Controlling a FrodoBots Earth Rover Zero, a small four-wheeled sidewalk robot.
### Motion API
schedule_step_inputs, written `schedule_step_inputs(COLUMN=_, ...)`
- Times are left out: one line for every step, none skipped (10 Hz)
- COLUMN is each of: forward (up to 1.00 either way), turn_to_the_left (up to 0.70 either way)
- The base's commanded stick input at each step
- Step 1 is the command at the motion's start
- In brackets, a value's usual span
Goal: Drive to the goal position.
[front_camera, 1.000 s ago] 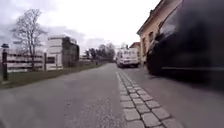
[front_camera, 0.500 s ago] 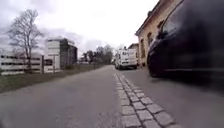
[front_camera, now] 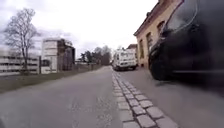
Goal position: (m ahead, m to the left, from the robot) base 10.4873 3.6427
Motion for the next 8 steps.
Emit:
schedule_step_inputs(forward=0.85, turn_to_the_left=0.0)
schedule_step_inputs(forward=0.85, turn_to_the_left=0.0)
schedule_step_inputs(forward=0.85, turn_to_the_left=0.0)
schedule_step_inputs(forward=0.85, turn_to_the_left=0.0)
schedule_step_inputs(forward=0.85, turn_to_the_left=0.0)
schedule_step_inputs(forward=0.85, turn_to_the_left=0.0)
schedule_step_inputs(forward=0.85, turn_to_the_left=0.0)
schedule_step_inputs(forward=0.85, turn_to_the_left=0.0)
